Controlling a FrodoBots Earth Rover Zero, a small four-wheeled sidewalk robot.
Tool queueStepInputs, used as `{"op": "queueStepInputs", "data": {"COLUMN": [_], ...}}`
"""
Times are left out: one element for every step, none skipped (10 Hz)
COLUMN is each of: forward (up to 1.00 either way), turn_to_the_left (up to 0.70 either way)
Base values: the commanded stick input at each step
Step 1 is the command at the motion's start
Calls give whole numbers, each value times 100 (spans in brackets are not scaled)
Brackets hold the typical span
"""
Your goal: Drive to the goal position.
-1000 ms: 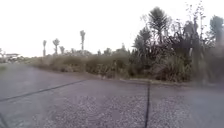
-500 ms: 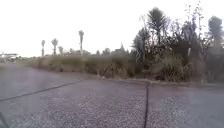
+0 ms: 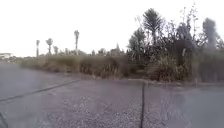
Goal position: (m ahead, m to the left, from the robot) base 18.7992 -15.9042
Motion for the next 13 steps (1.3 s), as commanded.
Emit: {"op": "queueStepInputs", "data": {"forward": [0,0,0,0,0,0,0,0,0,0,0,0,0], "turn_to_the_left": [-45,-45,-45,-45,-45,-45,-45,-45,-45,-45,-45,-45,-45]}}
